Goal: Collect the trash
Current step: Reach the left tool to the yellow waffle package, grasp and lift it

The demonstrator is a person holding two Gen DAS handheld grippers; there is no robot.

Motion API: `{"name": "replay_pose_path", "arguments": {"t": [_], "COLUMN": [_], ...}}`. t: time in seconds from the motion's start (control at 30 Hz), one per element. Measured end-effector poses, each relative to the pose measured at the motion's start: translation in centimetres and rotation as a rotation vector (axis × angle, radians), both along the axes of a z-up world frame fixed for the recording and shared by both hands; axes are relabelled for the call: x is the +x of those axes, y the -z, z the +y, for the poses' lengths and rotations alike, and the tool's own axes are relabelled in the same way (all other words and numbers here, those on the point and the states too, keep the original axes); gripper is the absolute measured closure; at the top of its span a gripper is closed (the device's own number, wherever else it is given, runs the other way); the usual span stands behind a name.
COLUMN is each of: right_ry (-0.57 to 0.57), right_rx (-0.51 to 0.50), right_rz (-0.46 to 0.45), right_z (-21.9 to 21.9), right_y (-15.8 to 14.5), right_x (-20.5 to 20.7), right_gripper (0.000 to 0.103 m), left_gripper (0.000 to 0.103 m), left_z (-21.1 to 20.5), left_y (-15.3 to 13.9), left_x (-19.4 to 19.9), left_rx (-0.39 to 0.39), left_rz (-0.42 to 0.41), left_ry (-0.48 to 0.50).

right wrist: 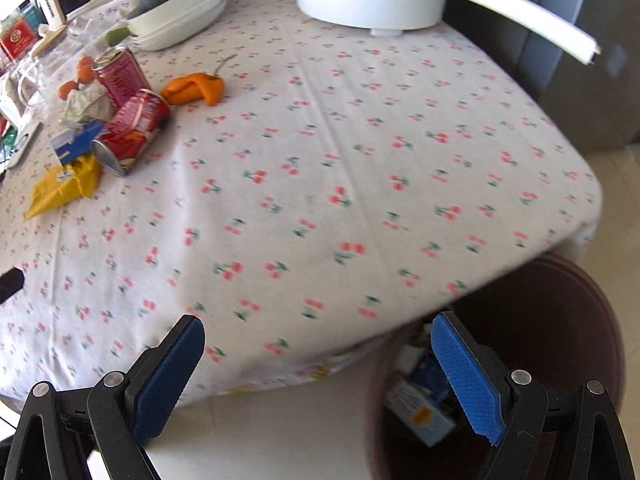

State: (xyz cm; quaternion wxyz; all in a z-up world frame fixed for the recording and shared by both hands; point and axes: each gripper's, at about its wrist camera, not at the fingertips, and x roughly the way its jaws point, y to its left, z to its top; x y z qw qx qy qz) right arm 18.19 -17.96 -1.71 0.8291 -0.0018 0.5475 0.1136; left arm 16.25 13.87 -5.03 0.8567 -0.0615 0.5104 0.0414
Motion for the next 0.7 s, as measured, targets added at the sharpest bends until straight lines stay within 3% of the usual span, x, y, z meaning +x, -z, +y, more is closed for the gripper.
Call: {"name": "replay_pose_path", "arguments": {"t": [0.17, 0.33, 0.53, 0.7], "right_ry": [-0.02, -0.022, -0.005, -0.004], "right_rx": [0.013, 0.014, 0.017, 0.004], "right_rz": [0.008, 0.02, 0.038, 0.049], "right_z": [2.2, 2.9, 2.9, 2.6], "right_y": [0.3, 0.8, 1.5, 2.0], "right_x": [1.2, 2.2, 3.2, 3.4], "right_gripper": [0.009, 0.009, 0.009, 0.009], "left_gripper": [0.0, 0.0, 0.0, 0.001], "left_z": [1.2, 2.3, 1.8, 1.0], "left_y": [0.4, 1.9, 3.0, 3.9], "left_x": [2.9, 5.9, 9.2, 9.9], "left_rx": [-0.079, -0.133, -0.143, -0.08], "left_rz": [-0.008, 0.0, 0.009, 0.007], "left_ry": [0.008, -0.056, -0.087, -0.093]}}
